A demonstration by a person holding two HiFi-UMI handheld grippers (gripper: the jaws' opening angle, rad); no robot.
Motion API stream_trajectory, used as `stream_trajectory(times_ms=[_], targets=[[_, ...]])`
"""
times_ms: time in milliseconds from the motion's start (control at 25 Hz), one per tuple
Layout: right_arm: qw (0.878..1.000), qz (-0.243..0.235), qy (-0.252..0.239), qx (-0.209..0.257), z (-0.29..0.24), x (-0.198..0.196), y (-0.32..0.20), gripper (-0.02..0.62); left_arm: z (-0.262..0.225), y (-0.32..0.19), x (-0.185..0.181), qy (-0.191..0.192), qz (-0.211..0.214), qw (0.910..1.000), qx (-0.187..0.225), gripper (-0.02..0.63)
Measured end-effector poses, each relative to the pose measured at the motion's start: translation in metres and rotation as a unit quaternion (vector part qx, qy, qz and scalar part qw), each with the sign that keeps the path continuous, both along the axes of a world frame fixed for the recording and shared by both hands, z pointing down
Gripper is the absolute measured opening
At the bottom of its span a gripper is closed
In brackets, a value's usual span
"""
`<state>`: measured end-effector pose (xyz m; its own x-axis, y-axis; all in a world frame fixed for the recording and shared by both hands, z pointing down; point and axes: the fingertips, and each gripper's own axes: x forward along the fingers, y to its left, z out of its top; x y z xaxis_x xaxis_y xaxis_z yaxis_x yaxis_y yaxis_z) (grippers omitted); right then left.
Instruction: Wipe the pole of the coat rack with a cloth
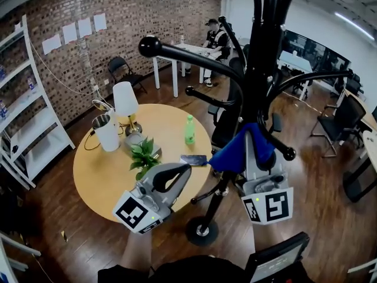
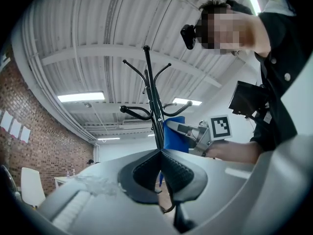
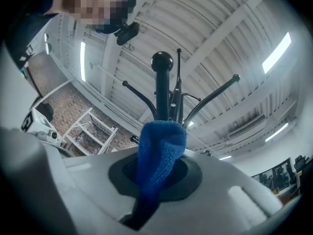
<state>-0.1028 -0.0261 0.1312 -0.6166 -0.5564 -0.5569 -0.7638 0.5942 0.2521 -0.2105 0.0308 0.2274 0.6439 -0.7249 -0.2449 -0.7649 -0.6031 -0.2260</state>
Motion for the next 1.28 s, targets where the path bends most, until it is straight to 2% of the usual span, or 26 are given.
stream_trajectory(times_ms=[200,360,440,560,680,760,880,1080,1280], targets=[[0.999,0.04,0.027,0.016,0.019,0.0,0.005,0.023,-0.008,-0.022,0.004,-0.013,0.019,0.9997,0.003,-0.006],[0.995,0.095,0.032,0.019,0.037,-0.003,0.003,0.023,-0.006,-0.04,0.006,-0.004,0.08,0.9966,0.016,-0.006],[0.991,0.132,0.022,0.016,0.043,-0.009,0.002,0.023,-0.005,-0.048,0.001,0.012,0.117,0.993,0.016,-0.006],[0.982,0.19,0.013,0.003,0.051,-0.024,0.003,0.023,0.005,-0.056,-0.006,0.018,0.185,0.9826,0.001,-0.006],[0.967,0.252,0.035,-0.014,0.062,-0.036,0.006,0.023,0.007,-0.048,-0.003,0.012,0.267,0.9637,-0.007,-0.006],[0.956,0.29,0.04,-0.03,0.068,-0.036,0.005,0.023,0.006,-0.043,-0.004,0.007,0.299,0.954,-0.013,-0.006],[0.947,0.315,0.051,-0.048,0.079,-0.032,0.002,0.023,0.003,-0.036,-0.009,-0.012,0.321,0.947,0.001,-0.006],[0.947,0.312,0.061,-0.055,0.095,-0.036,0.0,0.023,0.004,-0.026,-0.016,-0.016,0.328,0.9446,-0.008,-0.006],[0.94,0.325,0.088,-0.048,0.08,-0.028,0.001,0.023,-0.006,-0.018,-0.006,0.012,0.338,0.9411,-0.014,-0.006]])
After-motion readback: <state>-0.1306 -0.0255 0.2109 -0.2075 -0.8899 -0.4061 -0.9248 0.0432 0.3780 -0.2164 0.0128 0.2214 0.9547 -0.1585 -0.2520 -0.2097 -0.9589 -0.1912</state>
